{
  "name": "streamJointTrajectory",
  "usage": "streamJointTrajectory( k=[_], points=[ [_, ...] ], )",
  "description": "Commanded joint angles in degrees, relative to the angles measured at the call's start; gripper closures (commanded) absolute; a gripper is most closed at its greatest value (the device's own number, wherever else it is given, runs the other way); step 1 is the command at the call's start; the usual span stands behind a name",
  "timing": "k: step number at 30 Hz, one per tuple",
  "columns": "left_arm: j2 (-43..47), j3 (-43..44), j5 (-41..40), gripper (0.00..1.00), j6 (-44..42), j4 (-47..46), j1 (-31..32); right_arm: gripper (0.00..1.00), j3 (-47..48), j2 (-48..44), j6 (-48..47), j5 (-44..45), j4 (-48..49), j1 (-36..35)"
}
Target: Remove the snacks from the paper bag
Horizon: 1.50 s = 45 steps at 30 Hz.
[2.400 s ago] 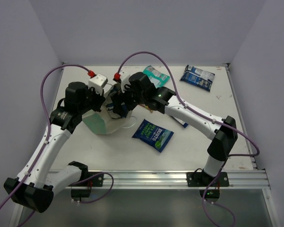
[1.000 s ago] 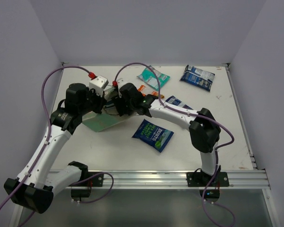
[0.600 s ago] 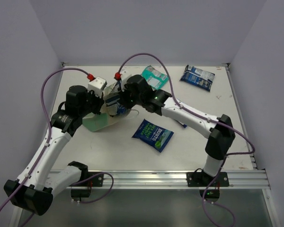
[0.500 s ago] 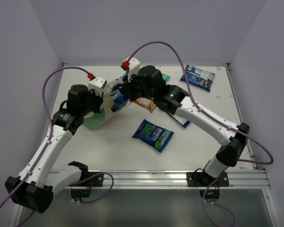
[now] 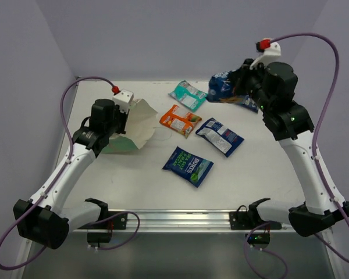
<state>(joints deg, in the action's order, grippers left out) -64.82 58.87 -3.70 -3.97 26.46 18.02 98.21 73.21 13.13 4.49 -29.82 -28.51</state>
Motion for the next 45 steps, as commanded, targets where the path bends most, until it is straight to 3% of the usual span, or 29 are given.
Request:
streamJointTrajectory(
  k=[1, 5, 7, 10, 14, 16, 19, 20, 21, 24, 27, 34, 40, 45],
  points=[
    [1.4, 3.0, 2.0, 1.00, -1.7, -5.0, -0.2, 1.00, -6.8, -1.1, 8.7, 2.5, -0.9, 9.6],
    [2.6, 1.5, 5.5, 1.00, -3.8, -5.2, -0.2, 1.00, -20.3, 1.7, 17.1, -1.1, 10.9, 22.2],
    [3.2, 1.3, 7.7, 1.00, -4.0, -5.2, -0.2, 1.00, -22.6, 5.9, 20.6, -2.7, 14.7, 26.6],
    [4.0, 1.7, 11.1, 1.00, -3.4, -5.4, -0.2, 1.00, -23.4, 10.0, 21.9, -2.7, 17.8, 28.9],
    [5.1, 1.6, 14.4, 1.00, -3.1, -6.0, -0.2, 1.00, -33.2, 10.6, 23.8, -5.4, 29.3, 35.4],
    [5.5, 1.4, 15.0, 1.00, -3.2, -6.0, -0.2, 1.00, -37.0, 9.6, 24.3, -4.8, 29.5, 36.7],
    [5.1, 1.3, 15.7, 1.00, -2.2, -6.2, -0.2, 0.78, -45.4, 6.3, 24.8, -3.4, 26.3, 37.7],
    [4.6, 2.2, 15.8, 1.00, -1.6, -6.2, -0.2, 0.67, -47.2, 5.0, 25.8, -2.9, 25.1, 37.7],
    [4.2, 2.8, 16.0, 1.00, -0.9, -6.2, -0.2, 0.43, -48.7, 2.1, 26.9, -2.3, 23.6, 37.7],
    [2.1, 5.8, 14.4, 1.00, 2.2, -5.8, -0.4, 0.13, -51.5, -4.8, 31.4, -1.1, 16.0, 37.7],
    [-1.6, 11.1, 9.9, 1.00, 6.6, -3.0, -1.5, 0.01, -51.6, -12.8, 32.7, 1.9, 9.9, 37.7],
    [-8.9, 18.9, 11.7, 1.00, 17.7, -2.3, -8.0, 0.01, -49.9, -28.0, 32.3, 1.8, -2.9, 37.7],
    [-16.0, 22.3, 12.5, 1.00, 19.8, -2.4, -12.7, 0.01, -45.0, -31.7, 25.4, -8.9, -4.5, 37.4],
    [-21.5, 22.7, 18.5, 1.00, 22.0, -6.2, -17.4, 0.01, -41.3, -32.5, 21.5, -11.3, -5.5, 36.9]
  ],
)
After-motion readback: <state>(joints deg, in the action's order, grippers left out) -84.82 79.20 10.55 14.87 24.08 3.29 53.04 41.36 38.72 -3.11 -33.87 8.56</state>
